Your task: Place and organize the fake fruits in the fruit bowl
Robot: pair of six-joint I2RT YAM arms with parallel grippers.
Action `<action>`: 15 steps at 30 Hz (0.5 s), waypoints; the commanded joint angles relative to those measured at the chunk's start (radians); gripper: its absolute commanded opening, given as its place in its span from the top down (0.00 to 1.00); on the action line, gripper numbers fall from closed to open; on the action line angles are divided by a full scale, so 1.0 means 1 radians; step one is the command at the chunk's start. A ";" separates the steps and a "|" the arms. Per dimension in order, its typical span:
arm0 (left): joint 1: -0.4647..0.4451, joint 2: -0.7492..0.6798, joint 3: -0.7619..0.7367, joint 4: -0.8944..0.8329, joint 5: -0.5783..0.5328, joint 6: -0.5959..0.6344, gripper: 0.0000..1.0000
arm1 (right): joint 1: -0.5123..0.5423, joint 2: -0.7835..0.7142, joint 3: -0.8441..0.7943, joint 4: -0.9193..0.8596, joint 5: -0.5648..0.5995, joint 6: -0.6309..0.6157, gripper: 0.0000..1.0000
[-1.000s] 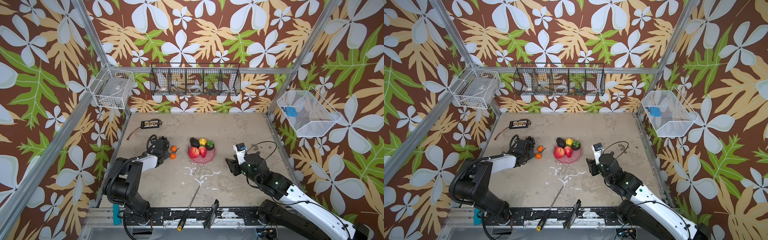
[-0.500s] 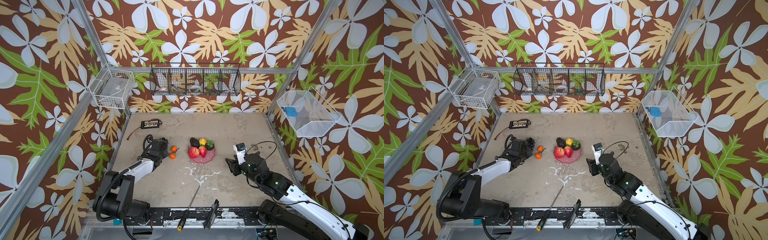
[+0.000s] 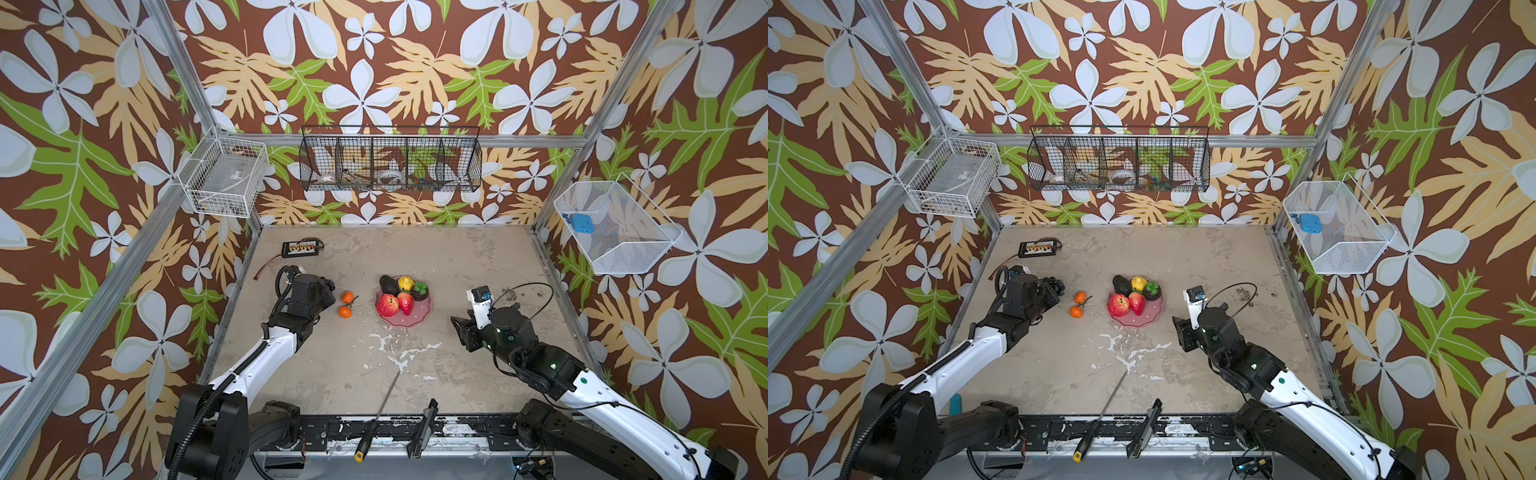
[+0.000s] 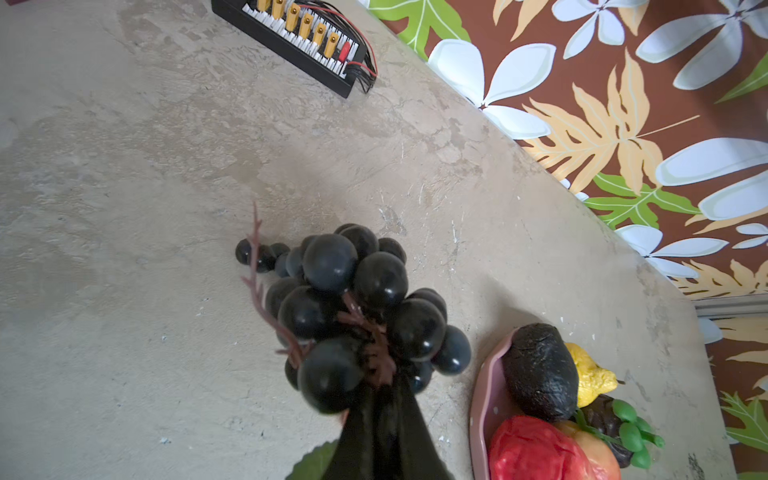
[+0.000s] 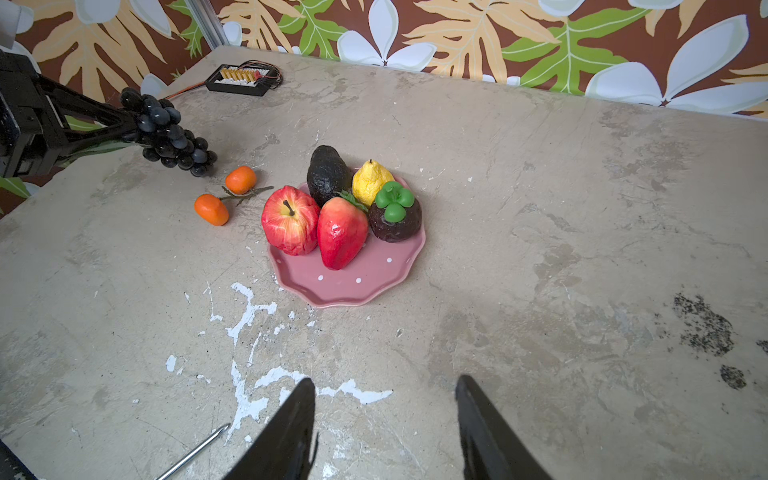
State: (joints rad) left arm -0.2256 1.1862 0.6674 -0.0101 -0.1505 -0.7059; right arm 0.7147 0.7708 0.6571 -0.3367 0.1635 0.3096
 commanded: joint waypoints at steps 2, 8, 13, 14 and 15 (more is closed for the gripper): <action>-0.001 -0.030 0.027 -0.015 0.047 -0.007 1.00 | 0.002 0.000 0.006 0.008 0.010 0.000 0.46; -0.050 -0.055 0.117 -0.094 0.041 0.020 1.00 | 0.001 0.002 0.008 0.008 0.013 -0.001 0.46; -0.139 -0.091 0.173 -0.132 -0.019 0.024 1.00 | 0.002 0.003 0.008 0.008 0.014 0.000 0.46; -0.162 -0.097 0.184 -0.138 -0.032 0.019 1.00 | 0.001 0.004 0.008 0.008 0.014 0.000 0.46; -0.185 -0.102 0.192 -0.140 -0.039 0.012 1.00 | 0.001 0.004 0.010 0.008 0.013 0.000 0.46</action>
State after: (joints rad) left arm -0.3725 1.0962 0.8383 -0.1333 -0.1459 -0.6975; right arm 0.7147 0.7734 0.6571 -0.3367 0.1646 0.3092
